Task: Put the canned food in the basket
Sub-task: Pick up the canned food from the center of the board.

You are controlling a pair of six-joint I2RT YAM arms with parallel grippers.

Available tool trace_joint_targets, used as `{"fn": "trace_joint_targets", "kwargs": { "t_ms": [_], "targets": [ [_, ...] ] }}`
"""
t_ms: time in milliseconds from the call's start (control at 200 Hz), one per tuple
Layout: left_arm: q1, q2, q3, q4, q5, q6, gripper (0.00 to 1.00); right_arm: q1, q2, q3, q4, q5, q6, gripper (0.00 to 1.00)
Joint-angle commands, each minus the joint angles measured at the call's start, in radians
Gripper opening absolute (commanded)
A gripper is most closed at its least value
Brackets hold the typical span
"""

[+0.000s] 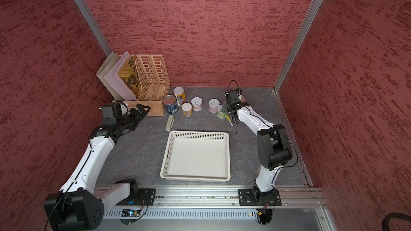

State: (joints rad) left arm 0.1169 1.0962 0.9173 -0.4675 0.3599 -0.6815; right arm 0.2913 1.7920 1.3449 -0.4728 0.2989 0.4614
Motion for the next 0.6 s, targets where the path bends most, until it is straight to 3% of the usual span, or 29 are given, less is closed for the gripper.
{"fn": "trace_joint_targets", "kwargs": {
  "t_ms": [0,596],
  "targets": [
    [0.003,0.01,0.022,0.001,0.009,0.014,1.0,-0.031,0.044,0.057,-0.008,0.046,-0.019,0.98],
    [0.001,0.063,0.018,0.023,0.029,0.009,1.0,-0.108,0.265,0.308,-0.054,0.052,-0.062,0.98]
  ]
}}
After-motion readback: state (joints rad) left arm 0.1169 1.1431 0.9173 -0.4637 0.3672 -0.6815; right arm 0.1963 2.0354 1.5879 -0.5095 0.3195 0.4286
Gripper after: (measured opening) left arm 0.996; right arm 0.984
